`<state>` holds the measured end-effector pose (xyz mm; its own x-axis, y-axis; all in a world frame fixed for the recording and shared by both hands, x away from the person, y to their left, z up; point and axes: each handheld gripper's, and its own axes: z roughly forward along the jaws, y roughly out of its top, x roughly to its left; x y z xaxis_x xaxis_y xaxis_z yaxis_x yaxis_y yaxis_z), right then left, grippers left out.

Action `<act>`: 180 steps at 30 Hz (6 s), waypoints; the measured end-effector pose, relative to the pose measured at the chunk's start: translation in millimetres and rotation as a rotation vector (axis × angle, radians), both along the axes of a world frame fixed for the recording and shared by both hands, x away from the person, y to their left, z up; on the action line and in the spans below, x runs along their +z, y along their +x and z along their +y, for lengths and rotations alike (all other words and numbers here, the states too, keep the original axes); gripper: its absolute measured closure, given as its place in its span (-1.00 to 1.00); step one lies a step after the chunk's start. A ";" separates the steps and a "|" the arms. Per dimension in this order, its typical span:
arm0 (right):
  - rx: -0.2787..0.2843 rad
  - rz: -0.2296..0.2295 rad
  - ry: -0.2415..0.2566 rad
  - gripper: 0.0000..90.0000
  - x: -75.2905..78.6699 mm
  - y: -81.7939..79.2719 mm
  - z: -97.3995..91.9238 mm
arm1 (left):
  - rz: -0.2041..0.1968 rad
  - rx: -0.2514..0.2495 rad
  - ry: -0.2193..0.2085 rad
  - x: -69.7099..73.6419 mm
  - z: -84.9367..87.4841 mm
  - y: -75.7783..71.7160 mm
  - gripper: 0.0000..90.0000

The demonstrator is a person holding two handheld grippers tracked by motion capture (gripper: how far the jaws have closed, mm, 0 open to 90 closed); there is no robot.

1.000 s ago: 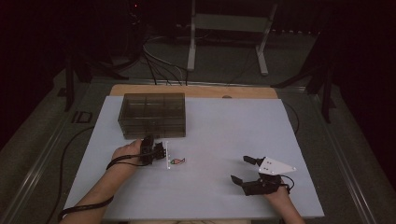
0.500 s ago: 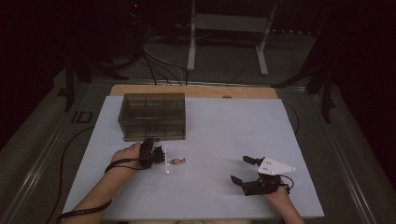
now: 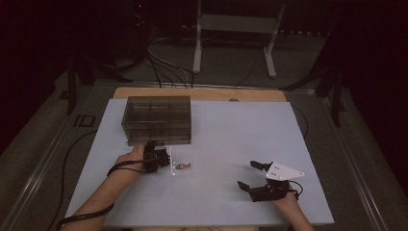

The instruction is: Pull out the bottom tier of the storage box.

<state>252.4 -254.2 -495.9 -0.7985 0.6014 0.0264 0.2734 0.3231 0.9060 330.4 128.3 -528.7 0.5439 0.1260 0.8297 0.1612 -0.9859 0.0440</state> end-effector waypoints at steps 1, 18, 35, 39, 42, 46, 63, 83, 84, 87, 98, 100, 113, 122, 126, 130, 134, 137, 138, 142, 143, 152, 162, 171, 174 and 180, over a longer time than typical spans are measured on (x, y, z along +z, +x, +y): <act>0.000 0.001 0.001 -0.71 -0.1 0.1 0.0 | 0.002 0.005 -0.014 2.6 1.4 -0.1 0.03; -0.003 0.003 0.002 -0.70 -0.8 0.8 0.1 | 0.246 -0.034 -0.316 41.3 31.5 3.1 -0.79; -0.002 0.001 0.002 -0.70 -0.6 0.7 -0.2 | 0.493 -0.067 -0.519 56.8 67.0 14.9 -1.00; -0.002 -0.001 0.002 -0.70 -0.6 0.7 -0.1 | 0.505 -0.082 -0.559 58.1 73.9 15.7 -1.00; -0.002 0.002 0.001 -0.70 -0.7 0.7 0.0 | 0.520 -0.094 -0.578 58.9 78.2 16.5 -1.00; -0.001 0.002 -0.001 -0.70 -0.6 0.6 0.0 | 0.543 -0.112 -0.626 62.0 84.7 17.2 -1.00; -0.002 0.003 0.002 -0.70 -0.6 0.5 0.2 | 0.634 -0.134 -0.774 74.9 106.3 25.0 -1.00; -0.007 0.007 0.007 -0.70 -1.3 0.9 0.0 | 0.720 -0.085 -0.690 68.5 109.3 51.6 -0.86; -0.009 0.005 0.004 -0.70 -1.4 0.9 -0.1 | 0.726 -0.083 -0.686 67.0 108.7 52.6 -0.85; -0.012 0.003 0.008 -0.70 -1.0 0.9 -0.4 | 0.724 -0.075 -0.649 62.0 106.8 55.9 -0.79; -0.012 0.006 0.009 -0.70 -1.8 1.4 -0.9 | 0.625 -0.093 -0.531 53.0 100.8 65.7 -0.12; -0.011 0.002 0.006 -0.70 -1.7 1.3 -0.9 | 0.628 -0.120 -0.524 51.8 101.2 68.3 0.08; -0.007 0.007 0.002 -0.70 -2.4 1.5 -1.2 | 0.659 -0.113 -0.470 48.7 98.2 85.7 0.42; -0.006 0.007 -0.002 -0.70 -3.0 1.7 -1.4 | 0.707 -0.128 -0.418 44.9 92.4 92.8 0.61; -0.007 0.009 -0.001 -0.70 -3.1 1.9 -1.7 | 0.727 -0.126 -0.403 41.8 91.1 95.3 0.67; -0.005 0.009 -0.002 -0.70 -3.4 2.0 -1.6 | 0.757 -0.151 -0.410 40.7 91.4 98.9 0.77; -0.005 0.010 -0.003 -0.70 -3.5 2.0 -1.7 | 0.796 -0.187 -0.412 41.2 93.7 103.1 0.83; -0.005 0.010 -0.003 -0.70 -3.6 2.3 -1.8 | 0.806 -0.227 -0.405 41.2 94.6 103.3 0.87; -0.005 0.009 -0.003 -0.70 -3.6 2.3 -1.9 | 0.810 -0.231 -0.402 41.4 94.5 103.2 0.88; -0.005 0.010 -0.004 -0.70 -3.6 2.2 -1.8 | 0.840 -0.265 -0.397 41.1 95.1 101.0 0.92; -0.005 0.009 -0.004 -0.70 -3.6 2.2 -1.8 | 0.842 -0.278 -0.393 40.7 95.7 100.0 0.93; -0.005 0.009 -0.004 -0.70 -3.1 1.9 -1.6 | 0.873 -0.314 -0.388 41.2 97.1 90.6 0.95; -0.004 0.006 -0.004 -0.70 -2.6 1.6 -1.3 | 0.886 -0.332 -0.395 42.0 101.8 76.7 0.95; -0.003 0.005 -0.003 -0.70 -2.0 1.2 -1.4 | 0.889 -0.324 -0.401 41.8 101.1 68.7 0.95; -0.002 0.004 -0.005 -0.70 -2.0 1.2 -1.3 | 0.893 -0.317 -0.406 42.3 100.6 66.2 0.95; -0.003 0.004 -0.006 -0.70 -2.1 1.3 -1.1 | 0.891 -0.317 -0.420 39.5 101.4 64.0 0.95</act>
<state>253.7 -255.2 -498.0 -0.7964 0.6042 0.0257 0.2778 0.3278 0.9030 394.4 229.7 -489.1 0.9979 0.0562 0.0321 0.0395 -0.9214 0.3867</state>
